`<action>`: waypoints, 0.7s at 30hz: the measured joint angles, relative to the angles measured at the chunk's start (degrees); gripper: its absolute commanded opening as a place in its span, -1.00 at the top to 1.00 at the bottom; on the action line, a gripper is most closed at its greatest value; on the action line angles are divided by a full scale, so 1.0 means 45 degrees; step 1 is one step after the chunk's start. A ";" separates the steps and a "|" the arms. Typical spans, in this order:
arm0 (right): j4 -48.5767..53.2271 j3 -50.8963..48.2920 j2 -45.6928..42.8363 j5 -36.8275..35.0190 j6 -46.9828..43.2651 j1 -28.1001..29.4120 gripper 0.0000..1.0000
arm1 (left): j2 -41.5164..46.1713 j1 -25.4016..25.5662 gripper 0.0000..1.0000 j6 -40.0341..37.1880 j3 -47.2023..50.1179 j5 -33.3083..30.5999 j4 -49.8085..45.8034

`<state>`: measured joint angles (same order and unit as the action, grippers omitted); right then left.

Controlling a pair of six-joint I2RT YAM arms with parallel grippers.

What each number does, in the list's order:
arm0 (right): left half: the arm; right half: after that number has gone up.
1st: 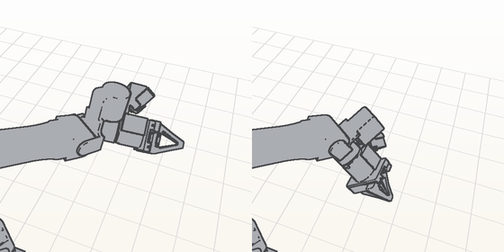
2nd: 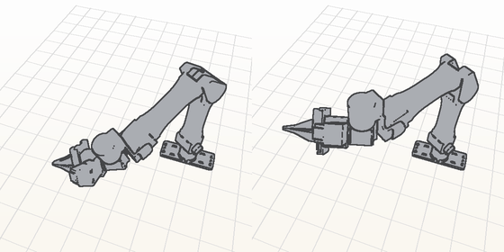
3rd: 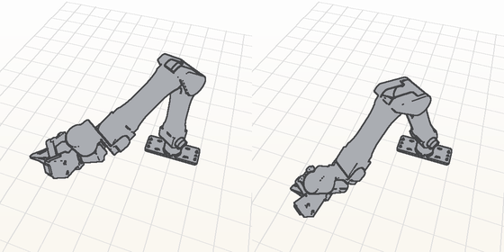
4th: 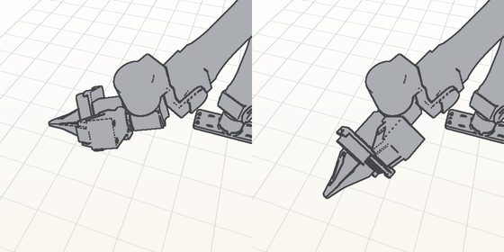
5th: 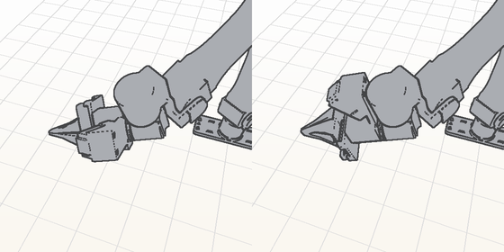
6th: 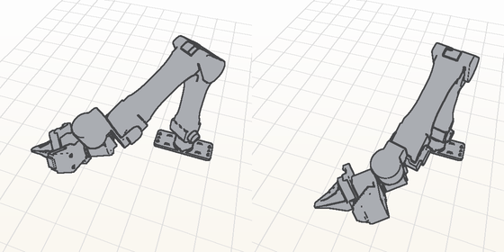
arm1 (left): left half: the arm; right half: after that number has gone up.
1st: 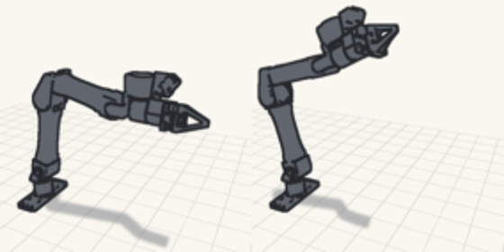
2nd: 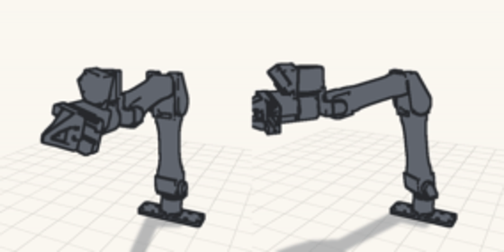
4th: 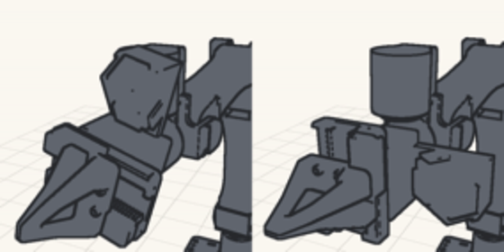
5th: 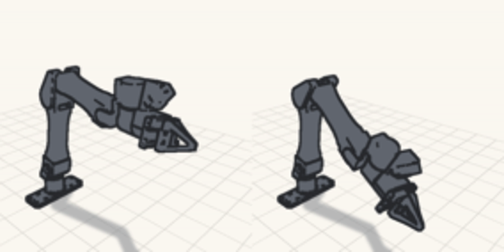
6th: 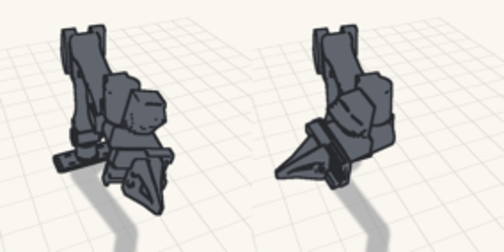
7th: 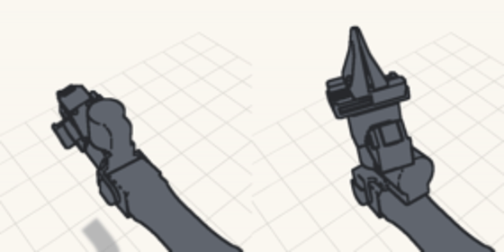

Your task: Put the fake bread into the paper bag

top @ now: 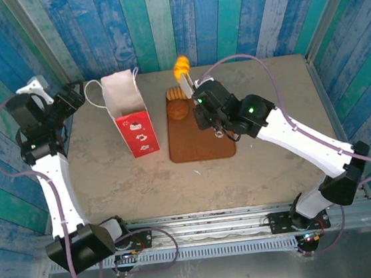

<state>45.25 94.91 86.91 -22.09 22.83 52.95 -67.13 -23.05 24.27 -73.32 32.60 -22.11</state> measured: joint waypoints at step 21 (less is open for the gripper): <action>-0.2098 0.4279 0.1549 -0.0364 -0.2059 0.2501 0.98 | -0.2730 0.0408 -0.16 -0.0194 -0.0641 0.2453 0.0826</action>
<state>35.81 114.17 93.89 -23.73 13.56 64.20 -79.42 -21.21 23.40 -76.20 43.64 -18.39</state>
